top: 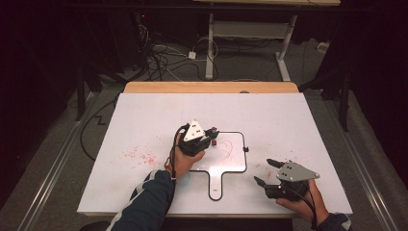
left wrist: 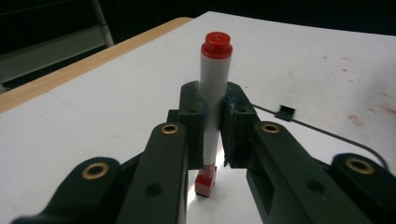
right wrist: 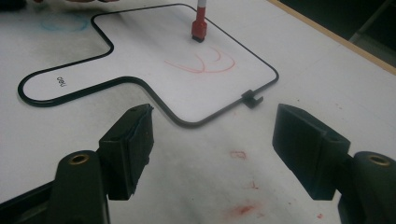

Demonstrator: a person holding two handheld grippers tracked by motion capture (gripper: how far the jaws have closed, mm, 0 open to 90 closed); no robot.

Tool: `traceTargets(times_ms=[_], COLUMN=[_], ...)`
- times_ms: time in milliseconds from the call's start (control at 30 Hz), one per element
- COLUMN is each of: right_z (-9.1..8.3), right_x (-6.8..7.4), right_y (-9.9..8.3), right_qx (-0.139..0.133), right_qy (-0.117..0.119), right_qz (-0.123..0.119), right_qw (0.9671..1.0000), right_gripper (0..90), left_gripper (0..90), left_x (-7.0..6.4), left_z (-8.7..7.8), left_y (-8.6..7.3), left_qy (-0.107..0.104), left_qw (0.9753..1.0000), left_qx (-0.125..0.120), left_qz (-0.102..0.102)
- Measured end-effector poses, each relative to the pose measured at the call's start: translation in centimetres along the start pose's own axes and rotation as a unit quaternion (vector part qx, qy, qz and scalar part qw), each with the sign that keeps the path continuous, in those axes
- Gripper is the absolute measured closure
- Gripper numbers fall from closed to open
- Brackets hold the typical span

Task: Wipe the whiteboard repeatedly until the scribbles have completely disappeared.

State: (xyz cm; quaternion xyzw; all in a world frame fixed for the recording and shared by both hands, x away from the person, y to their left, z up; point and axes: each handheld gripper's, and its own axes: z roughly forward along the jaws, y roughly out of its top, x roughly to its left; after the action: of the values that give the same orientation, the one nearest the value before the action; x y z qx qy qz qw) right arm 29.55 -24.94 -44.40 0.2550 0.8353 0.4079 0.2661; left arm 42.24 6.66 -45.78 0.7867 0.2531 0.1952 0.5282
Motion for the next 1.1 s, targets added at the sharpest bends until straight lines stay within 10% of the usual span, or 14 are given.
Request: traceTargets(times_ms=[367, 700, 833, 1100], right_z=[0.0, -0.2, -0.2, -0.1], right_x=[0.0, -0.2, -0.1, 0.0], right_y=[-0.1, -0.2, -0.1, -0.2], right_qx=[0.001, -0.001, -0.001, 0.001], right_qy=[0.002, 0.002, 0.003, 0.004], right_qz=[0.001, 0.000, 0.001, -0.002], right_qw=[1.0000, 1.0000, 1.0000, 1.0000], right_gripper=[30.1, 30.2, 30.1, 30.1], left_gripper=[78.9, 78.9, 78.9, 78.9], left_x=[-3.0, -0.8, -0.8, -2.1], left_z=[3.2, 3.6, 3.5, 3.8], left_y=[1.5, 1.8, 1.6, 2.1], left_qy=[-0.035, -0.005, -0.023, -0.027], left_qw=[0.9992, 0.9999, 0.9997, 0.9993], left_qx=[-0.002, 0.007, 0.002, 0.010], left_qz=[0.017, 0.010, -0.011, 0.022])
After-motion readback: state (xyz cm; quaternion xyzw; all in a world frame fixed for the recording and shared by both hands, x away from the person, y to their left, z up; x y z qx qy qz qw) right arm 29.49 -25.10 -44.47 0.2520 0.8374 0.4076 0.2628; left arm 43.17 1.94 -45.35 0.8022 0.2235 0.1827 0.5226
